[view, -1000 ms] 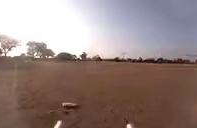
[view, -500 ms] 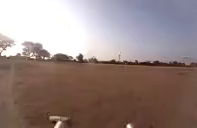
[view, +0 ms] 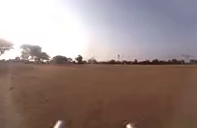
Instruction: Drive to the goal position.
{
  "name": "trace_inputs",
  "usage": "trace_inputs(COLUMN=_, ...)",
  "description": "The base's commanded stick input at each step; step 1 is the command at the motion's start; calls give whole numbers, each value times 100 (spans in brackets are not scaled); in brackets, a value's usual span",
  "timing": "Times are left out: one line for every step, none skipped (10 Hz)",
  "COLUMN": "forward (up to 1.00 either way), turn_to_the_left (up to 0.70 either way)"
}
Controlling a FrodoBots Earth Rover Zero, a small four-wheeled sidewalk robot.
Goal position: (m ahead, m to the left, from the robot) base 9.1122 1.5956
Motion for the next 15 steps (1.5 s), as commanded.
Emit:
trace_inputs(forward=70, turn_to_the_left=0)
trace_inputs(forward=70, turn_to_the_left=0)
trace_inputs(forward=70, turn_to_the_left=0)
trace_inputs(forward=70, turn_to_the_left=0)
trace_inputs(forward=70, turn_to_the_left=0)
trace_inputs(forward=70, turn_to_the_left=0)
trace_inputs(forward=70, turn_to_the_left=0)
trace_inputs(forward=70, turn_to_the_left=0)
trace_inputs(forward=70, turn_to_the_left=0)
trace_inputs(forward=70, turn_to_the_left=0)
trace_inputs(forward=70, turn_to_the_left=0)
trace_inputs(forward=70, turn_to_the_left=0)
trace_inputs(forward=70, turn_to_the_left=0)
trace_inputs(forward=70, turn_to_the_left=0)
trace_inputs(forward=70, turn_to_the_left=0)
